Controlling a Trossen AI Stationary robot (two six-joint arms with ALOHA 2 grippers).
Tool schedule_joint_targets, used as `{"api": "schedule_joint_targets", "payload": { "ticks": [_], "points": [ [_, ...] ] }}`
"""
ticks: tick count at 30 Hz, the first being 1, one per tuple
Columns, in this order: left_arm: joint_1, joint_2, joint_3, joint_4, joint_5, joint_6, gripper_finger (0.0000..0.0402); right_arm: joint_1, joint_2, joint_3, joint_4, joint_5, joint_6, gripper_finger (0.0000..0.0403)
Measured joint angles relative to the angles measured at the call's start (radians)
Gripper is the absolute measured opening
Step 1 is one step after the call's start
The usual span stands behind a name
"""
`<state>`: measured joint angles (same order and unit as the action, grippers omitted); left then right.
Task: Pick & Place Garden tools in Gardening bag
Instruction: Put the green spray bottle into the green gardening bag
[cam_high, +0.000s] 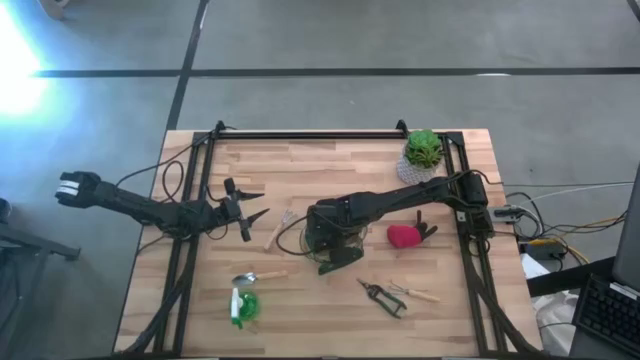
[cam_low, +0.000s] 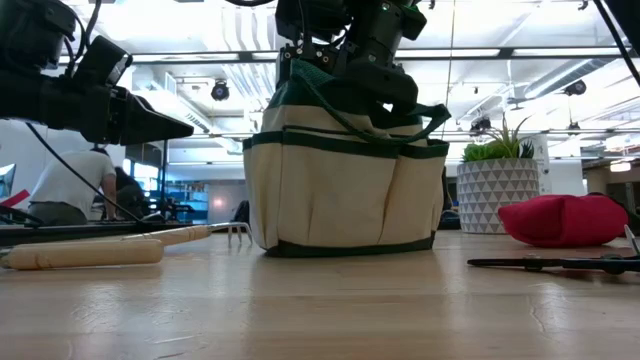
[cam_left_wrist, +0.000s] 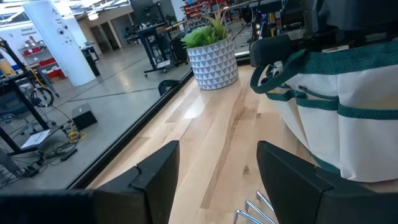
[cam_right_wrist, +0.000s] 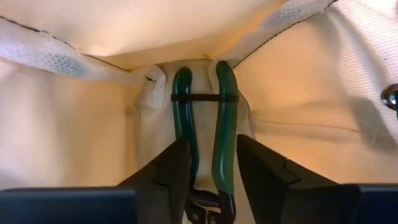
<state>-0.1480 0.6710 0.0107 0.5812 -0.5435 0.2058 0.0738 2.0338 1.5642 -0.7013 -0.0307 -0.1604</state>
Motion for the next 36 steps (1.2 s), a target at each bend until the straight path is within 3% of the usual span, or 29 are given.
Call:
{"api": "schedule_joint_targets", "payload": {
  "ticks": [10, 36],
  "points": [
    [0.0, 0.0, 0.0, 0.0, 0.0, 0.0, 0.0218, 0.004, -0.032, -0.001, -0.017, 0.0, 0.004, 0.0161],
    [0.0, 0.0, 0.0, 0.0, 0.0, 0.0, 0.0218, 0.009, -0.234, -0.001, -0.081, -0.001, 0.017, 0.011]
  ]
}}
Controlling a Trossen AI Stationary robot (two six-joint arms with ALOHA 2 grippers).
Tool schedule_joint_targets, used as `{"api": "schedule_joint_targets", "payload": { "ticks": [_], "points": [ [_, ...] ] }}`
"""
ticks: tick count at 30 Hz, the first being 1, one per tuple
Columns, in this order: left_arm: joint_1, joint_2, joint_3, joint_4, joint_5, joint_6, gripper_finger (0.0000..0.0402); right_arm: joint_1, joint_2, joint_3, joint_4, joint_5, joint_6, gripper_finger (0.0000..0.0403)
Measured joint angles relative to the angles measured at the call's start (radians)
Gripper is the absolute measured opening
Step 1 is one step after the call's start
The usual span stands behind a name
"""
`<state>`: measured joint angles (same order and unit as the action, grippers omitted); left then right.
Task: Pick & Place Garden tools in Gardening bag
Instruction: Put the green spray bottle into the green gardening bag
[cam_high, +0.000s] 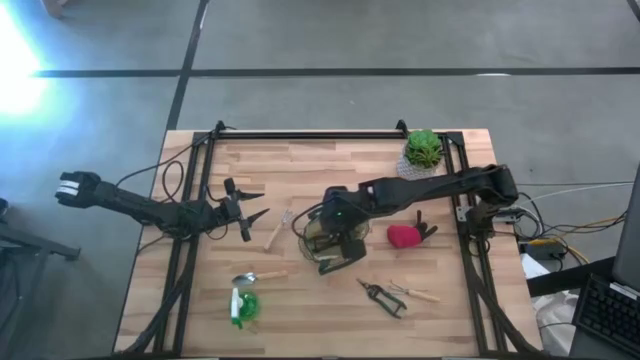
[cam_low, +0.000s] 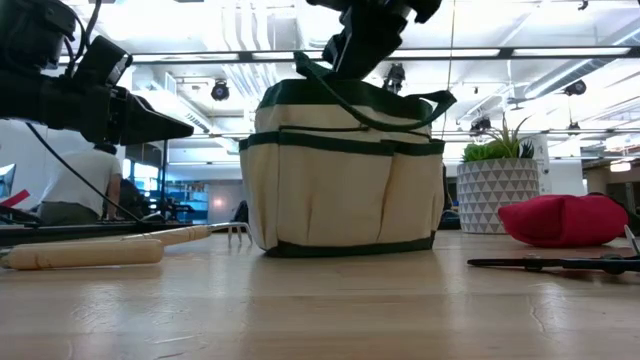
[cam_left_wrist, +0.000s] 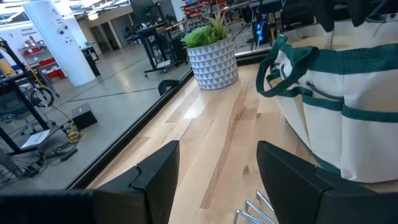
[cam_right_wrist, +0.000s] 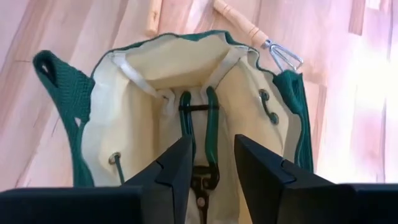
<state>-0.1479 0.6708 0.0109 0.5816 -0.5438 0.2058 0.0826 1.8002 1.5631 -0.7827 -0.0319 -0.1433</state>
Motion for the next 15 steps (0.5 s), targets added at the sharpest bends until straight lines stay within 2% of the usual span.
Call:
{"api": "schedule_joint_targets", "payload": {
  "ticks": [15],
  "points": [
    [0.0, 0.0, 0.0, 0.0, 0.0, 0.0, 0.0218, 0.027, -0.08, 0.0, -0.128, 0.001, 0.047, 0.0071]
  ]
}}
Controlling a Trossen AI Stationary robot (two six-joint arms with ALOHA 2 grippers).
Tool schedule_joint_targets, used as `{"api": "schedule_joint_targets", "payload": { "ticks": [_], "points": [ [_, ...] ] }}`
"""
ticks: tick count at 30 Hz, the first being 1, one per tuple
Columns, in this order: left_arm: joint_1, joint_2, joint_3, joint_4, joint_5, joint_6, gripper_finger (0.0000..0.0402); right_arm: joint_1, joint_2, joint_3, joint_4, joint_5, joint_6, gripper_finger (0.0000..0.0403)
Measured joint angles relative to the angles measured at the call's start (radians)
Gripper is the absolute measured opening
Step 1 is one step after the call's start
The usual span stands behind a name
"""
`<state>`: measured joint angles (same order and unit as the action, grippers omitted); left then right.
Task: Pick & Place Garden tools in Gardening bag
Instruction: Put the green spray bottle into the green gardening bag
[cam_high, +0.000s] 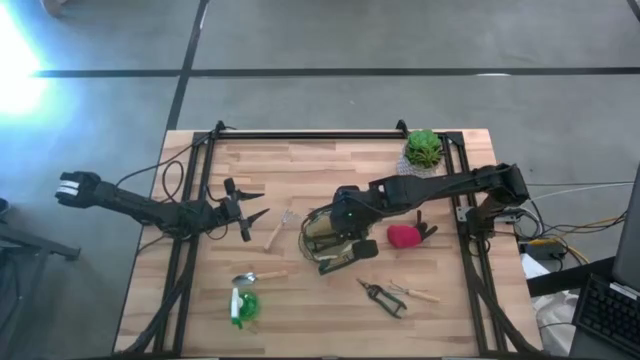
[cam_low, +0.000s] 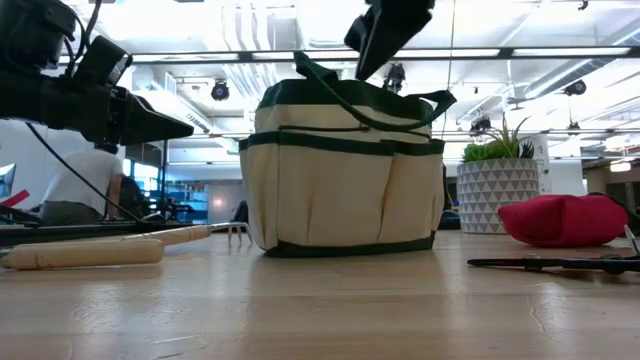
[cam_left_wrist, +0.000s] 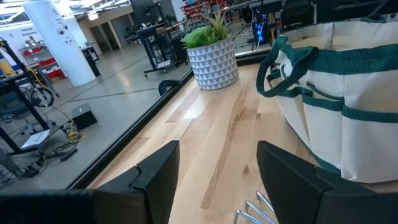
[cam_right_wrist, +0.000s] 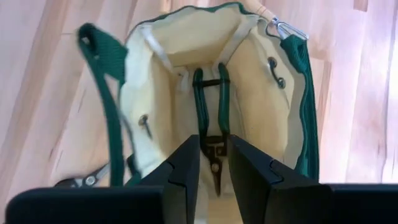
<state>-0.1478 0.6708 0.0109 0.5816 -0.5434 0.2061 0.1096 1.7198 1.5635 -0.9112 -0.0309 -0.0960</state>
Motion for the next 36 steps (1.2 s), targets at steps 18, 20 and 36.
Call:
{"api": "schedule_joint_targets", "payload": {
  "ticks": [18, 20, 36],
  "points": [
    [0.0, 0.0, 0.0, 0.0, 0.0, 0.0, 0.0218, 0.039, -0.211, -0.002, -0.063, 0.006, 0.056, 0.0053],
    [0.0, 0.0, 0.0, 0.0, 0.0, 0.0, 0.0218, 0.041, -0.231, -0.006, -0.062, 0.007, 0.057, 0.0054],
    [0.0, 0.0, 0.0, 0.0, 0.0, 0.0, 0.0218, 0.082, -0.273, -0.023, -0.07, 0.008, 0.063, 0.0054]
  ]
}}
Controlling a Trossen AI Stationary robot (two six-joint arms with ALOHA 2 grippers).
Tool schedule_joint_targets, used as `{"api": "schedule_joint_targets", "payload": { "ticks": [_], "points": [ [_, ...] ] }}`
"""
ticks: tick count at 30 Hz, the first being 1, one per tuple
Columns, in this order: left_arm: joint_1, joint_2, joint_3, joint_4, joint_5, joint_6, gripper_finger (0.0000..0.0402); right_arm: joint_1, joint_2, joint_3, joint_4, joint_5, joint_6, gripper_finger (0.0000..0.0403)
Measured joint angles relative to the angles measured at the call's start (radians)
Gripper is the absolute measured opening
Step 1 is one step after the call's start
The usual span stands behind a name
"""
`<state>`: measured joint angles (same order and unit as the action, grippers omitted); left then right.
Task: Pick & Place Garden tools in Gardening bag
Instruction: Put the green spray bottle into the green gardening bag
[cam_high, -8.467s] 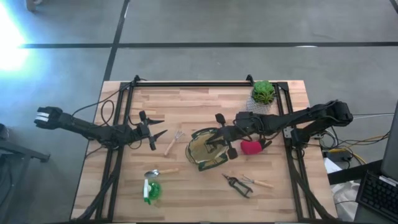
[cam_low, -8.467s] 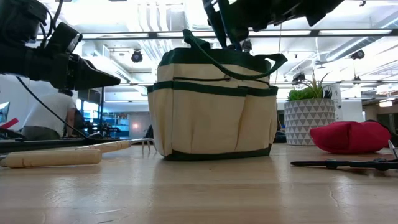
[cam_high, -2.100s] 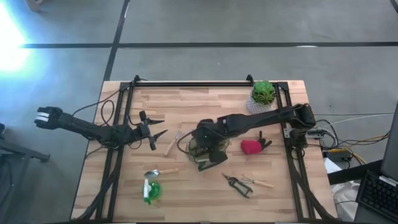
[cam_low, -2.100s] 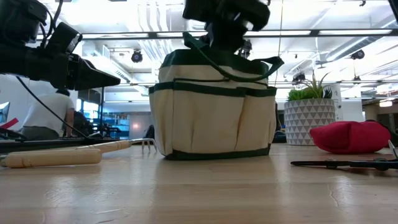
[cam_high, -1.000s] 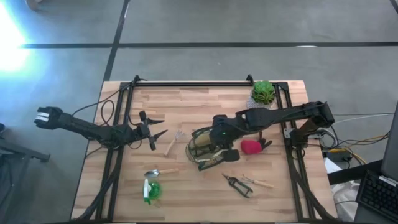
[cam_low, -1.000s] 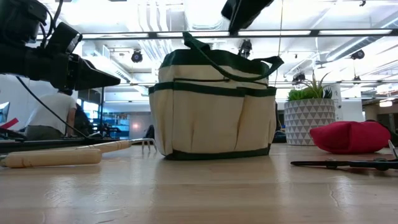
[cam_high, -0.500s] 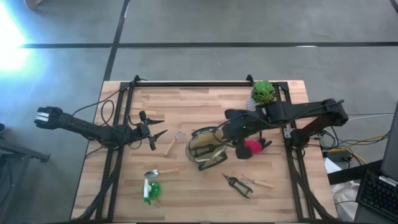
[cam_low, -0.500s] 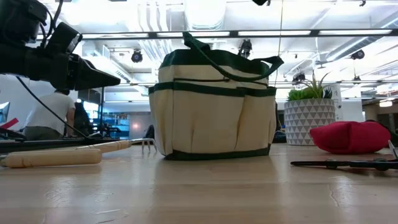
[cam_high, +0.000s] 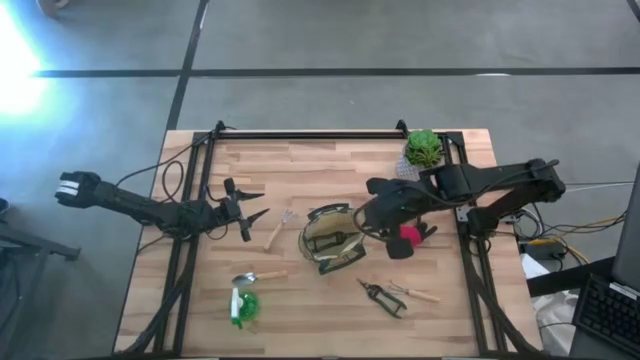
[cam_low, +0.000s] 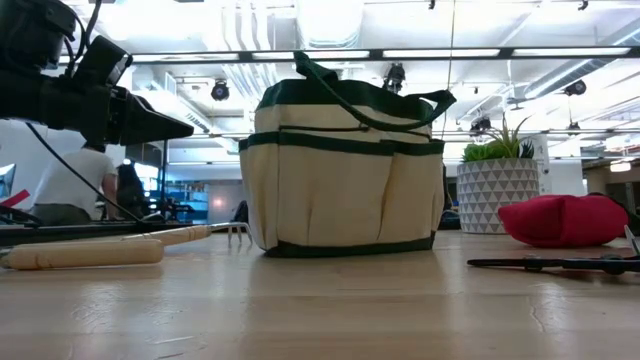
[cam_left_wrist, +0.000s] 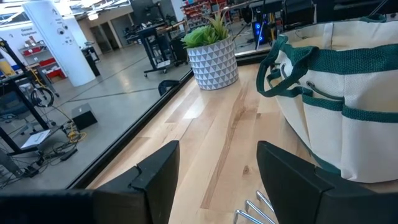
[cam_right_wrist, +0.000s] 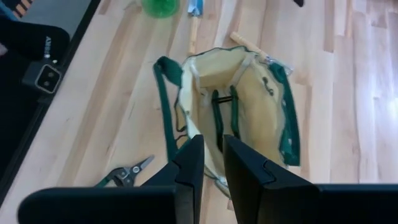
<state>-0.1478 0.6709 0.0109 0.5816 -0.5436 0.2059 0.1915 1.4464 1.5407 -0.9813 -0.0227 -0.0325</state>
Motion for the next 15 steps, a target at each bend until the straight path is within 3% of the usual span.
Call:
{"api": "schedule_joint_targets", "payload": {
  "ticks": [15],
  "points": [
    [0.0, 0.0, 0.0, 0.0, 0.0, 0.0, 0.0218, 0.103, 0.0, -0.018, -0.01, 0.053, 0.085, 0.0054]
  ]
}}
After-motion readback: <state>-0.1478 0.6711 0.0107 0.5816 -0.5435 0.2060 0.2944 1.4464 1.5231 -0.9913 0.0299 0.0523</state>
